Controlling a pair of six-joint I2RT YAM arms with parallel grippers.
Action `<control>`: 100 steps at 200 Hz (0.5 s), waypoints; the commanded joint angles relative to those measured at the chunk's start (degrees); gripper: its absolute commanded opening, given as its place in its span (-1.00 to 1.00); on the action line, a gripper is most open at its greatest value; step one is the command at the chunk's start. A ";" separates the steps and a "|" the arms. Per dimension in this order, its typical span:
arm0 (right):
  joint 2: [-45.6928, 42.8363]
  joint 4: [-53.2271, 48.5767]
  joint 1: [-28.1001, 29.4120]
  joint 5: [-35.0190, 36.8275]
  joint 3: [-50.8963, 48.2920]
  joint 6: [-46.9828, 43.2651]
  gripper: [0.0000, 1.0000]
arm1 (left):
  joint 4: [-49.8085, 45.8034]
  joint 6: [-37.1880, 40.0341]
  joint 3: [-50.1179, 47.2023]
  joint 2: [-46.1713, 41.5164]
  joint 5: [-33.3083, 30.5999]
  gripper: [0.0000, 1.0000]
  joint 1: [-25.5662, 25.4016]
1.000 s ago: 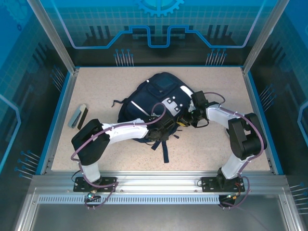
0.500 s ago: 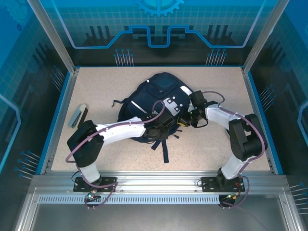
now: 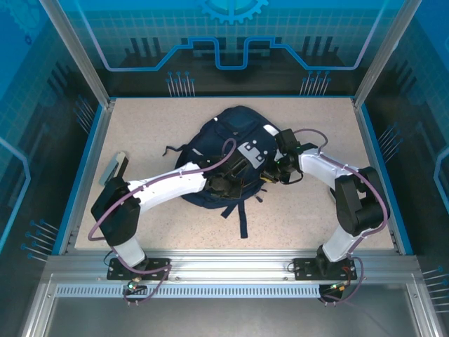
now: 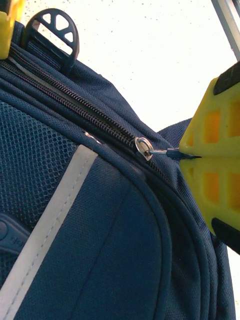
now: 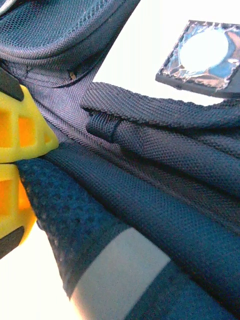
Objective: Pack the student bag
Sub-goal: Unzip the student bag at the center of the table.
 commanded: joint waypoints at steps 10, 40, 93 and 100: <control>1.62 -6.91 -1.14 14.23 1.18 -1.48 -1.00 | -15.67 4.29 1.41 0.35 -3.72 -1.00 1.11; 1.75 -6.63 -1.14 14.16 1.32 -1.79 -1.00 | -16.29 5.90 1.62 -0.10 -2.31 -1.00 1.44; 2.33 -7.44 -1.05 14.55 2.07 -1.92 -1.00 | -20.12 6.95 0.44 -1.03 -6.04 -1.00 1.67; 2.44 -7.59 -1.05 14.74 2.20 -2.00 -1.00 | -20.73 7.09 -0.07 -1.20 -6.52 -1.00 1.67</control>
